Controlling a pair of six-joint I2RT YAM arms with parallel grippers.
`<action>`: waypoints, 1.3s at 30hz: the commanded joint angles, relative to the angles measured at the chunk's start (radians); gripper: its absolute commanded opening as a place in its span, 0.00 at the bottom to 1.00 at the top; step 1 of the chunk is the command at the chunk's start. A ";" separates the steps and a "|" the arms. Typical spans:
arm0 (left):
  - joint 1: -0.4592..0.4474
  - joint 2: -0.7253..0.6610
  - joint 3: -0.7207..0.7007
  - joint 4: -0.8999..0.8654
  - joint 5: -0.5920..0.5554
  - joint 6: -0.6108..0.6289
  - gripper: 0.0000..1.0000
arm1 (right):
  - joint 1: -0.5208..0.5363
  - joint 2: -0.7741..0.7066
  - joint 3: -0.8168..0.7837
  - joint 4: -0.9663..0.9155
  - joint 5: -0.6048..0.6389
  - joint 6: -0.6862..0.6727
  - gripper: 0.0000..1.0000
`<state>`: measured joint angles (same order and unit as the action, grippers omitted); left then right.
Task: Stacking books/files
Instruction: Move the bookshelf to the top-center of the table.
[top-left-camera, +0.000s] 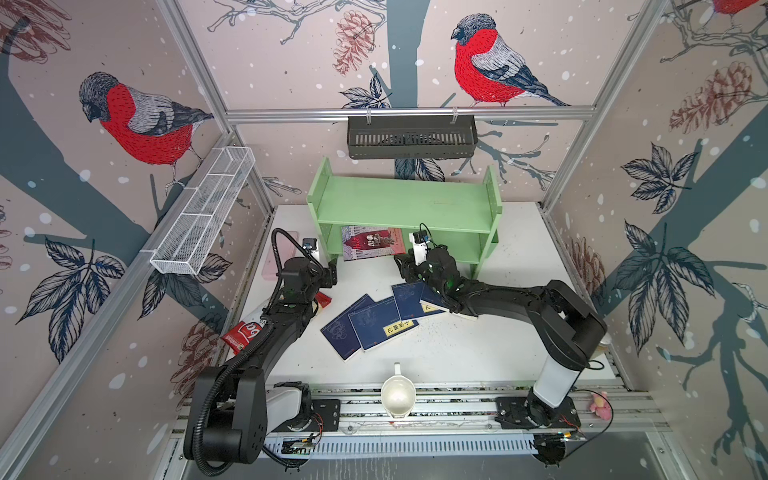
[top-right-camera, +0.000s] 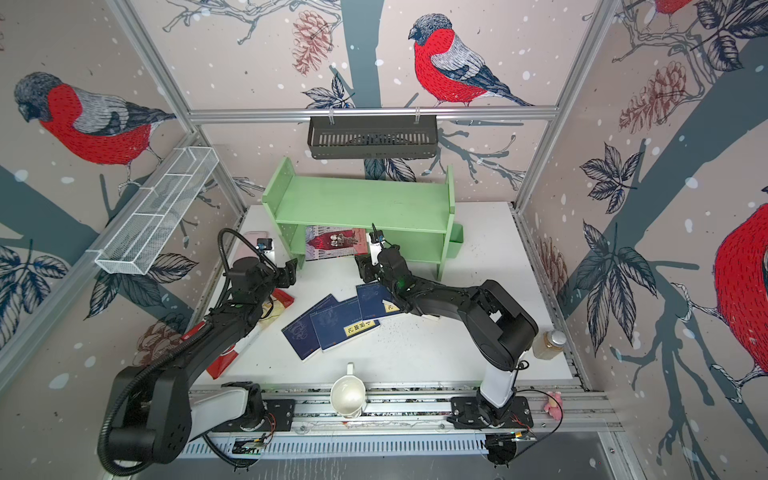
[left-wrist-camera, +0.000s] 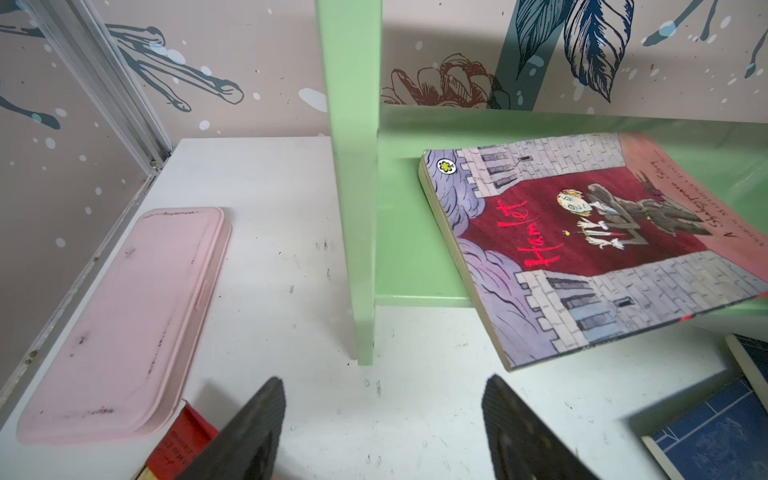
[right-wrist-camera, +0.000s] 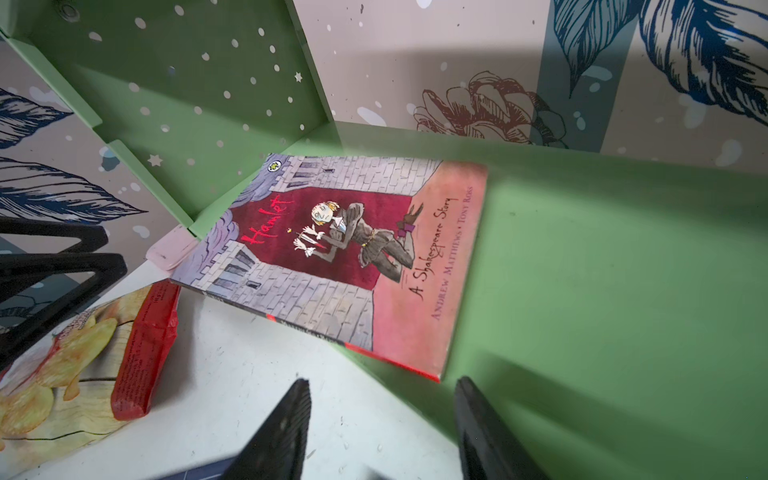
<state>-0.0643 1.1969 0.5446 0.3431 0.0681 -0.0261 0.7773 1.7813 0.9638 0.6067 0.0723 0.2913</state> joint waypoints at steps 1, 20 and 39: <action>0.005 0.003 -0.002 0.006 0.023 0.011 0.76 | -0.004 0.008 0.009 0.039 -0.013 -0.029 0.60; 0.006 0.054 -0.034 0.106 0.028 0.067 0.76 | -0.038 0.068 0.081 0.032 -0.006 -0.034 0.76; 0.006 -0.010 0.182 -0.304 0.029 -0.118 0.71 | 0.030 -0.097 -0.015 -0.018 -0.197 0.157 0.61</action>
<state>-0.0601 1.2011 0.6983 0.1791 0.0799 -0.0742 0.7925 1.6806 0.9340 0.6052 -0.0322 0.3866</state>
